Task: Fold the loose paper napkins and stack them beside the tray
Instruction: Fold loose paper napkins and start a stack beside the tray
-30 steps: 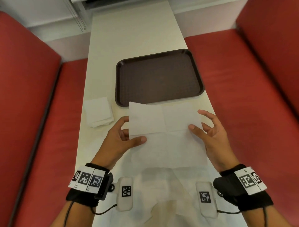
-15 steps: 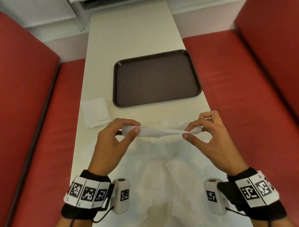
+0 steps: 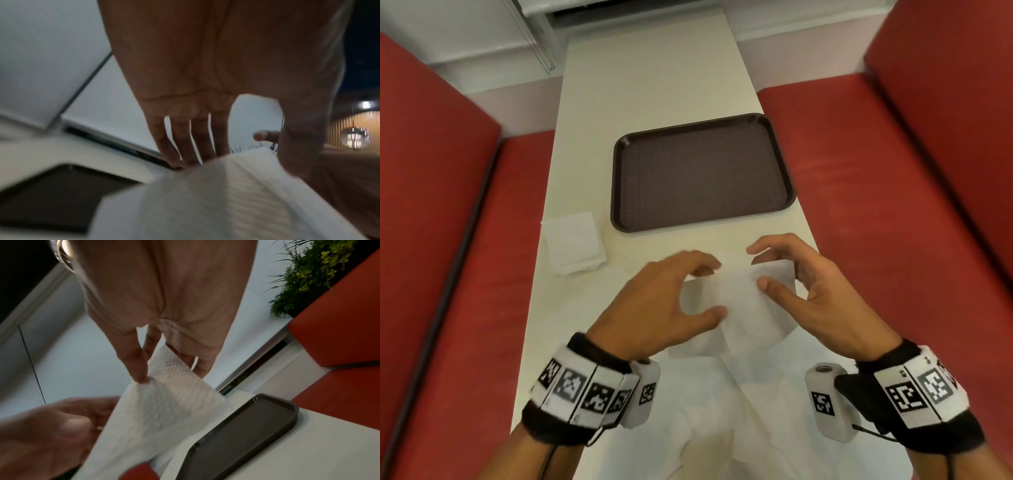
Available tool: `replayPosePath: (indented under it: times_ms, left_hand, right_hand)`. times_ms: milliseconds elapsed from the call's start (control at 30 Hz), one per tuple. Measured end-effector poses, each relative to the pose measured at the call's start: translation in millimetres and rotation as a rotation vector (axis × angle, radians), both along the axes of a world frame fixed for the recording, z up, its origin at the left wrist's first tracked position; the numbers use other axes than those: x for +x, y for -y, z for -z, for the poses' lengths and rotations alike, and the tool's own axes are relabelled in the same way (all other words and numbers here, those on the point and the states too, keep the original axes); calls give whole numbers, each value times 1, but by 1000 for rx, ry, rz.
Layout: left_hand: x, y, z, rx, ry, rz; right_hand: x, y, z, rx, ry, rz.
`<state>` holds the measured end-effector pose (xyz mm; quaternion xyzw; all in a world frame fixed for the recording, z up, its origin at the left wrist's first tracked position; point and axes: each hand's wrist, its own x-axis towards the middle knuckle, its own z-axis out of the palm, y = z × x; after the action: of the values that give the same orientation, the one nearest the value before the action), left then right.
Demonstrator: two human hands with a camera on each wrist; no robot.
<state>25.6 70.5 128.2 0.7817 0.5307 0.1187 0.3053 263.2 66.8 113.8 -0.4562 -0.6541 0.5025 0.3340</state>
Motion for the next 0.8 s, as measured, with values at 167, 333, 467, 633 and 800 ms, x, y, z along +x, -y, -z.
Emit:
replayPosePath:
  times_ms: [167,333,467,633,800]
  left_hand:
    - [7,-10,8,-261,274,-95]
    - [10,6,11,-391,634,-381]
    - [15,14,9,-341,721,-441]
    - [10,21,1,-296,730,-450]
    - [-9,23,1,-217,699,-414]
  right_hand:
    - [4,-10,-4,53,23,117]
    - [8,1,3,84,17,327]
    - [-9,22,5,310,299,-11]
    - [-32,31,13,268,245,38]
    - [-44,29,14,139,116,111]
